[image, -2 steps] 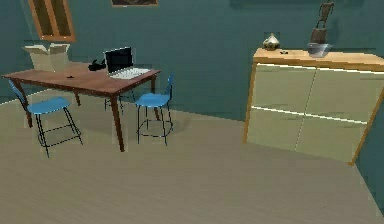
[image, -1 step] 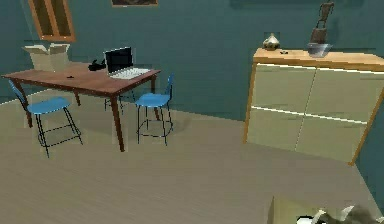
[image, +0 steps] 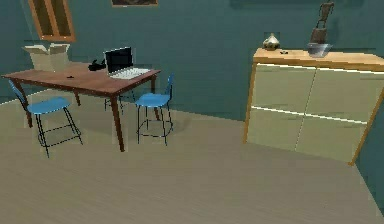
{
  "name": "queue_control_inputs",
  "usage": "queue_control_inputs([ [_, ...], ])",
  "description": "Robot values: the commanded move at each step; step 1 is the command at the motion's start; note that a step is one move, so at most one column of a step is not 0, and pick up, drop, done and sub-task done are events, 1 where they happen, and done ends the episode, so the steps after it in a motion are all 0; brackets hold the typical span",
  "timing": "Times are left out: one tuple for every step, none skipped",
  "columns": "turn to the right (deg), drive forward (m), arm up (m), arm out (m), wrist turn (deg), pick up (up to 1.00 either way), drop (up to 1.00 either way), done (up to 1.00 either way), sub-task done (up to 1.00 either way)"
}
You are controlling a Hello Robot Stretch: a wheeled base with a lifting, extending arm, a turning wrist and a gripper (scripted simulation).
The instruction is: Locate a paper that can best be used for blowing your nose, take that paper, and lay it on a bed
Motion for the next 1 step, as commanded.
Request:
queue_control_inputs([
  [0.0,0.00,0.00,-0.12,0.0,0.00,0.00,0.00,0.00],
])
